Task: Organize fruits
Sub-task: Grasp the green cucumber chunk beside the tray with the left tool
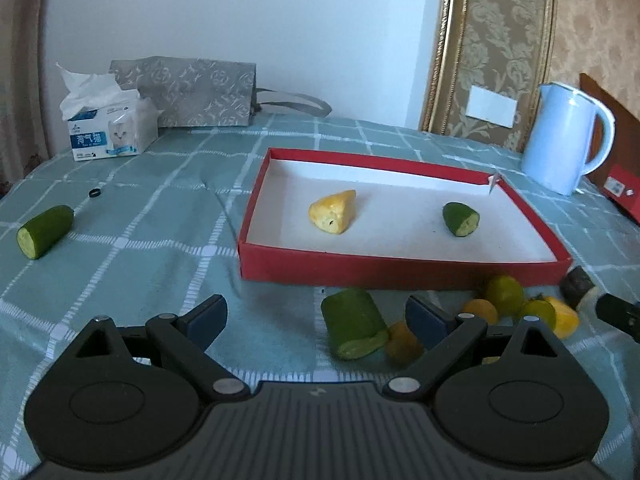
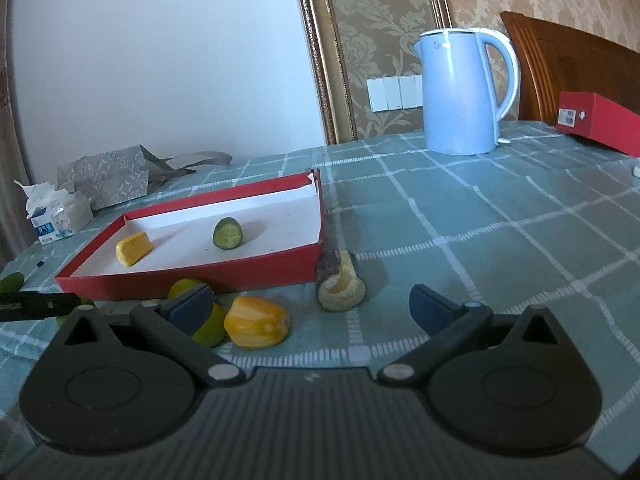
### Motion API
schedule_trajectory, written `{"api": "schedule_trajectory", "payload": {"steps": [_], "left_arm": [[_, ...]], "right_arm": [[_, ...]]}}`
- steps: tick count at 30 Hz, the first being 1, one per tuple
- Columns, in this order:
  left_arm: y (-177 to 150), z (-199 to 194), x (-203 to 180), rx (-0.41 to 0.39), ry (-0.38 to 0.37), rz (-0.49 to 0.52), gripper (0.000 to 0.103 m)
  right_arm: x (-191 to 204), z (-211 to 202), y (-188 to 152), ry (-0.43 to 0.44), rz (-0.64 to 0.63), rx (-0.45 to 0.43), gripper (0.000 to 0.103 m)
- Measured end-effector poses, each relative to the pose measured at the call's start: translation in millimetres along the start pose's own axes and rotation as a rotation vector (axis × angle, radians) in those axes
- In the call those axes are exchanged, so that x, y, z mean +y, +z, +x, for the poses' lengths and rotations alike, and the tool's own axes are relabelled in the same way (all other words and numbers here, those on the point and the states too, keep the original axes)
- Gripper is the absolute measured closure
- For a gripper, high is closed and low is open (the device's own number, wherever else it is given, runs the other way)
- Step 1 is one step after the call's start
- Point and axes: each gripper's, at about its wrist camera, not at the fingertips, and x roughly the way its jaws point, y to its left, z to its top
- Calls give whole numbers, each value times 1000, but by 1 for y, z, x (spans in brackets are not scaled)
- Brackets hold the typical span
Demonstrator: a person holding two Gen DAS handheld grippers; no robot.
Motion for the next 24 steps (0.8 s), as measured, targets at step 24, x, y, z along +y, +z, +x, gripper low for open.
{"api": "schedule_trajectory", "payload": {"steps": [24], "left_arm": [[5, 18, -3, 79, 14, -65, 28]], "right_arm": [[-10, 5, 0, 14, 69, 28, 0]]}}
